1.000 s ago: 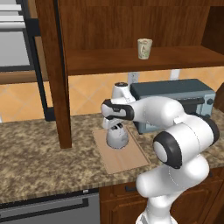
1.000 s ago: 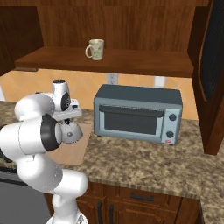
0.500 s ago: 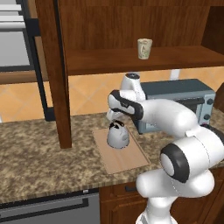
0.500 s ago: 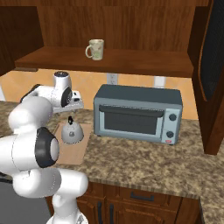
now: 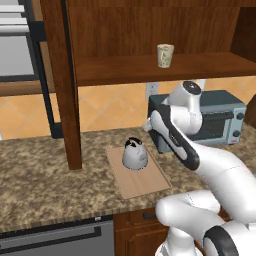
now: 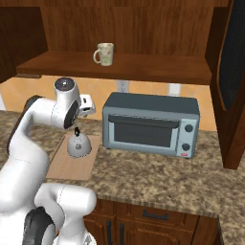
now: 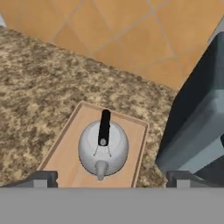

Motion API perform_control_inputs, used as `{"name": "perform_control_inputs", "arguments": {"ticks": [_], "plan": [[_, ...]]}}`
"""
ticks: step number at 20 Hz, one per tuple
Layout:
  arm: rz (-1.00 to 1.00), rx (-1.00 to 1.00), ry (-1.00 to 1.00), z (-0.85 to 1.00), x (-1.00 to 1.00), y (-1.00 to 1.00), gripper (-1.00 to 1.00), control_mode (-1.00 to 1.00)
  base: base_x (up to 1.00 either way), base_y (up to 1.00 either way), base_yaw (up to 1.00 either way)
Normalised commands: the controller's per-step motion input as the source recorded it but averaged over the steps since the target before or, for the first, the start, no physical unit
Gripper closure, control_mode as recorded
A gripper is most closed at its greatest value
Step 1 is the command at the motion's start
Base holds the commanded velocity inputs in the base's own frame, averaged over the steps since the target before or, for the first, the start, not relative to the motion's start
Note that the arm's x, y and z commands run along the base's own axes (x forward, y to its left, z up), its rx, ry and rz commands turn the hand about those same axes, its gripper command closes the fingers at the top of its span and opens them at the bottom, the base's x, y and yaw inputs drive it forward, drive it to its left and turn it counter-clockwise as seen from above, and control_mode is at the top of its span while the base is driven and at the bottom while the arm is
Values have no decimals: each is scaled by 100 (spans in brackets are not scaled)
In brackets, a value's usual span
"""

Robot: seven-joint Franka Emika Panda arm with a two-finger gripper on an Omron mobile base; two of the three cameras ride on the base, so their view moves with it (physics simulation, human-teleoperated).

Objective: Pick the kettle from the counter and place it on the tray. Then pick the mug from the cabinet and place it on the tray. Then close the cabinet doors.

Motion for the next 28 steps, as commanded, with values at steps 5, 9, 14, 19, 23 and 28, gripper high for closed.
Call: {"name": "perform_control_inputs", "arguments": {"ticks": [5, 9, 14, 19, 23, 28], "plan": [[-36, 6, -23, 100, -66, -17, -100, -100, 0, 0, 0], [-57, 1, -11, 100, -33, 0, -100, -100, 0, 0, 0], [-42, 0, 7, 81, 4, -2, -100, -100, 0, 0, 0], [-1, 12, 4, 30, 15, -18, -100, -100, 0, 0, 0], [-5, 2, 10, 100, 0, -29, -100, -100, 0, 0, 0], [-8, 0, 0, 67, 33, -12, -100, -100, 0, 0, 0]]}}
